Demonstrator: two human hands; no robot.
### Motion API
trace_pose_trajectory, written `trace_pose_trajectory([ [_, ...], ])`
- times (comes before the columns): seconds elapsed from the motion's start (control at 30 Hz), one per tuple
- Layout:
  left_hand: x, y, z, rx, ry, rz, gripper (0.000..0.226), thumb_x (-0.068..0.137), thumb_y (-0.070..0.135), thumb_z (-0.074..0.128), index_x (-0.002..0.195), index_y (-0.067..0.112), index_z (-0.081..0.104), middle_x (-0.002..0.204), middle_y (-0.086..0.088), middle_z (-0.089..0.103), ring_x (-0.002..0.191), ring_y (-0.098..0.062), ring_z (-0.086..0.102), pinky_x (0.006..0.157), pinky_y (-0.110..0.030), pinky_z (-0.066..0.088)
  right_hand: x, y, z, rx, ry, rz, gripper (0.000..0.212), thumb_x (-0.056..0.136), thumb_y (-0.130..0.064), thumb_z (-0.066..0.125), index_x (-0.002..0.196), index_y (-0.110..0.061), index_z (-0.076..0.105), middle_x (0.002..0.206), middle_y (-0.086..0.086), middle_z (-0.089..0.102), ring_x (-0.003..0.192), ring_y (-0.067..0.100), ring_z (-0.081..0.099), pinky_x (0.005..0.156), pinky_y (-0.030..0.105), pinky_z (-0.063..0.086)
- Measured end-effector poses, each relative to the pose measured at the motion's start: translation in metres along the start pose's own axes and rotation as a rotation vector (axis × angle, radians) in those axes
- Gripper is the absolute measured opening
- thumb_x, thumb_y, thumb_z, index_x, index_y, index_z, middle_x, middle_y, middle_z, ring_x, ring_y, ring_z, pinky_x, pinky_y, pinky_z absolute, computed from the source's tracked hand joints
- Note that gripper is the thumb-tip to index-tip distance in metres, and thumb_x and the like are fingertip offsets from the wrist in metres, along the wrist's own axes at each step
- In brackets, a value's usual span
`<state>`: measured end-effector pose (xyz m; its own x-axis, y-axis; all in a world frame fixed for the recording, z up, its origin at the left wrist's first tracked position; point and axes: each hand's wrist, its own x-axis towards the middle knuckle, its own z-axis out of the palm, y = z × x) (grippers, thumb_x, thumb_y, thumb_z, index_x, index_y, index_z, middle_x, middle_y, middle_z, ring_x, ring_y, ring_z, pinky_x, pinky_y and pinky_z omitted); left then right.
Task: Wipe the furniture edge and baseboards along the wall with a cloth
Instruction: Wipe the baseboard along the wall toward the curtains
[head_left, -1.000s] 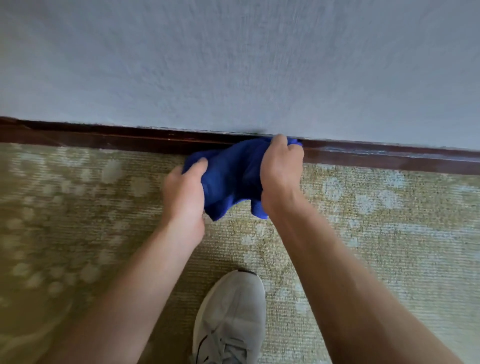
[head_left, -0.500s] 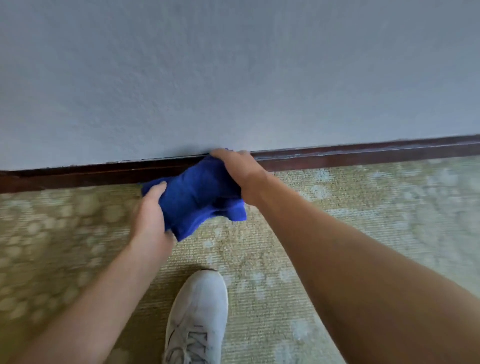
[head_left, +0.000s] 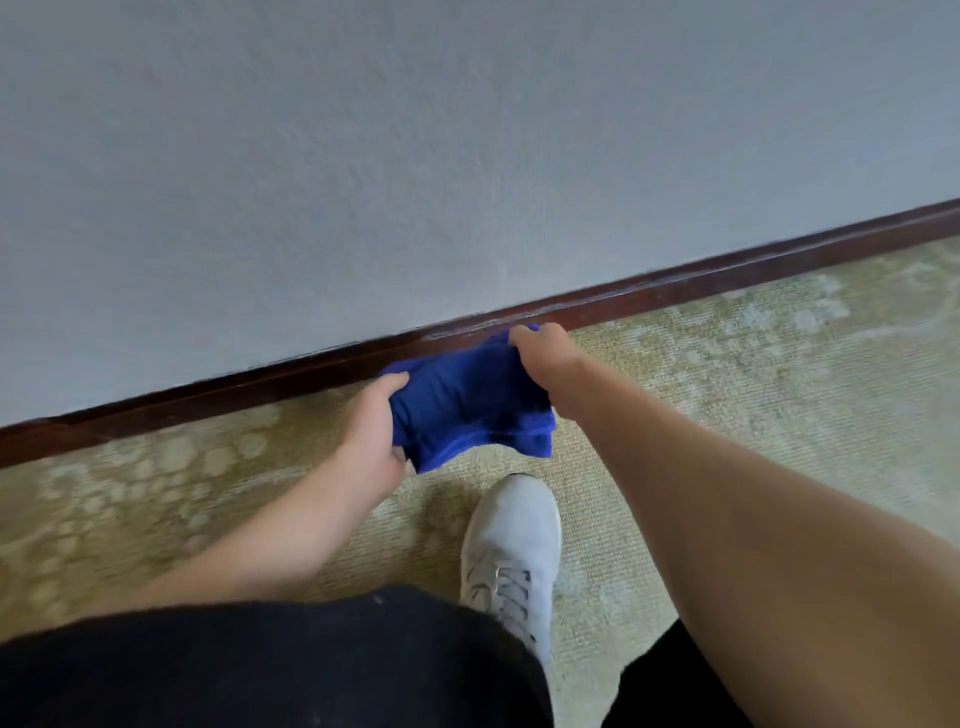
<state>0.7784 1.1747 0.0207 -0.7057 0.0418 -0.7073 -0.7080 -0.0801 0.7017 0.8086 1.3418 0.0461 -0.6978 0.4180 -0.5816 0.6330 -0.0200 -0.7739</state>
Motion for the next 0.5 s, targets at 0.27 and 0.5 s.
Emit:
trace_pose_trajectory([
  [0.27,0.077,-0.026,0.028,-0.104,0.170,-0.097,0.017,0.093,0.027,0.058,0.106,0.019,0.065,0.098,-0.005,0.070,0.078,-0.021,0.067,0.062,-0.028,0.052,0.079,0.033,0.010,0.286,-0.102,0.232,0.017,0.077,-0.019,0.072,0.088,-0.008,0.065,0.103,0.018,0.069,0.101,0.033,0.066,0.095,0.051,0.052],
  [0.5,0.117,-0.025,0.026,-0.151,0.104,-0.198,0.041,0.087,0.028,0.062,0.124,0.010,0.063,0.122,-0.014,0.068,0.111,-0.029,0.066,0.102,-0.049,0.047,0.102,0.009,0.035,0.389,-0.037,0.450,0.018,0.084,-0.005,0.062,0.077,-0.012,0.048,0.074,0.006,0.051,0.077,0.025,0.054,0.068,0.035,0.045],
])
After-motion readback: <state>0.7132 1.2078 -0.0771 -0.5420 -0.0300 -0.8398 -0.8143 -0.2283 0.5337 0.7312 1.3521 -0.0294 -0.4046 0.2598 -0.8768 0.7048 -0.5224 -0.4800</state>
